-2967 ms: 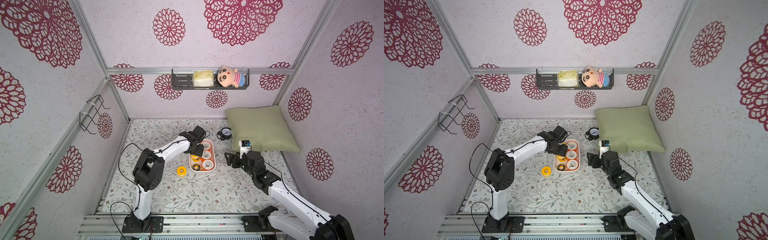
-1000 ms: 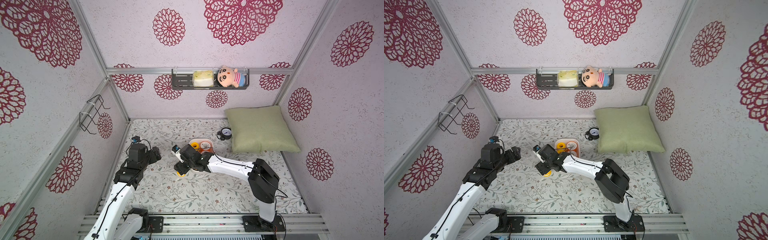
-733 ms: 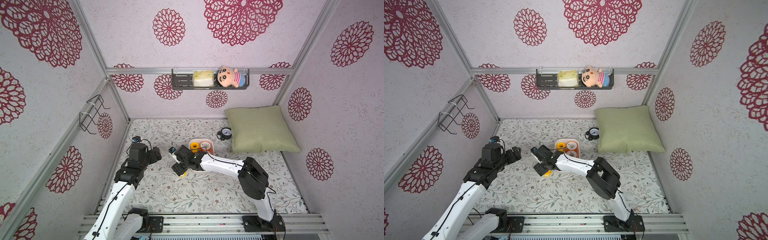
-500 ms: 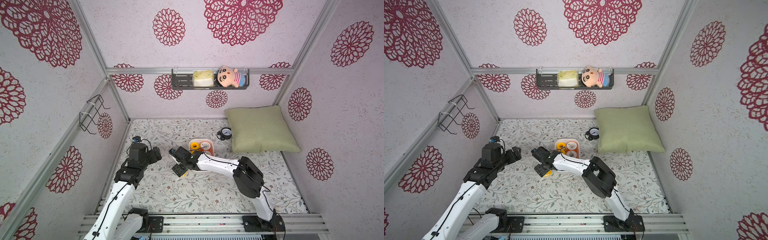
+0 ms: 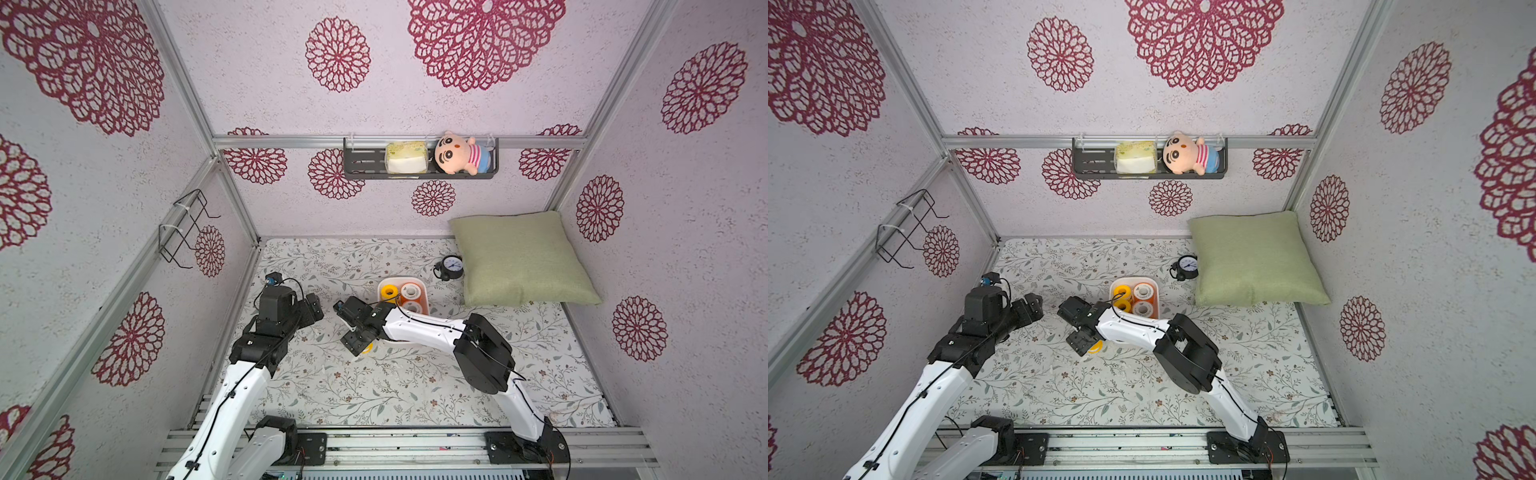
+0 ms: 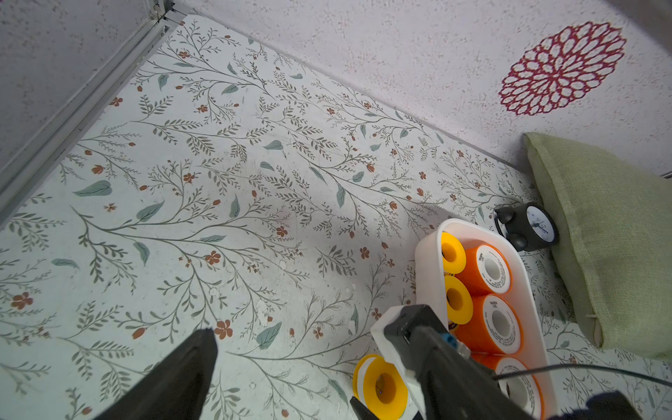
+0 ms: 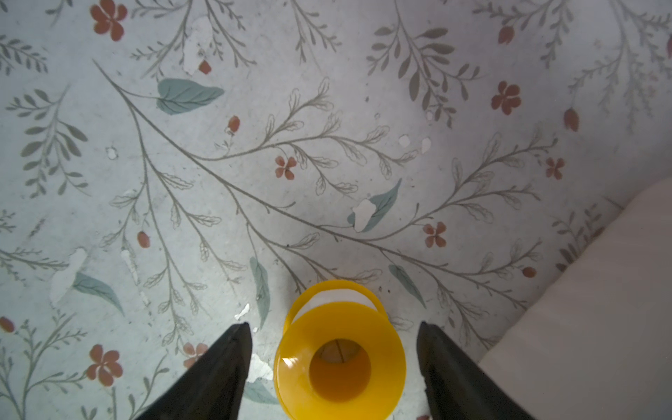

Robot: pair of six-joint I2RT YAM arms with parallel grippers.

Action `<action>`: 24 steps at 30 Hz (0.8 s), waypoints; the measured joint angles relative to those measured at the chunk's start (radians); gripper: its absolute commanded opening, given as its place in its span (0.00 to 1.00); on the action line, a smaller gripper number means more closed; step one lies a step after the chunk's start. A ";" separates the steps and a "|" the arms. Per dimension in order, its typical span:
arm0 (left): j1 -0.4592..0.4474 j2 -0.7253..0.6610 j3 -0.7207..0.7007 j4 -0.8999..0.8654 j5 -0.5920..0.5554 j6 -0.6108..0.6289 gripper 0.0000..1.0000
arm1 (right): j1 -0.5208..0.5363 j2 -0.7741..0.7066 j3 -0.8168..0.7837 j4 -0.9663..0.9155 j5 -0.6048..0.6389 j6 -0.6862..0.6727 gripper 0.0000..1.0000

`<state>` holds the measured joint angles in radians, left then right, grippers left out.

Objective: Put the sealing tape into the storage box
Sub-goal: Pick up the sealing tape at the center of the board.

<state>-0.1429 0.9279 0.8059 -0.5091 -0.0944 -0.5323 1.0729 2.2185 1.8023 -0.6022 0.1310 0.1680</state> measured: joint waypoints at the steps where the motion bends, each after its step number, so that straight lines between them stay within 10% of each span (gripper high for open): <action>1: 0.000 0.000 0.000 0.000 0.000 0.000 0.91 | 0.002 0.005 0.004 -0.003 0.000 0.000 0.76; 24: 0.002 0.003 0.000 0.001 0.000 0.000 0.91 | 0.027 0.020 0.017 -0.043 -0.031 -0.003 0.74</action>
<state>-0.1410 0.9310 0.8059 -0.5083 -0.0948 -0.5323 1.1004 2.2387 1.8194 -0.6453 0.1001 0.1654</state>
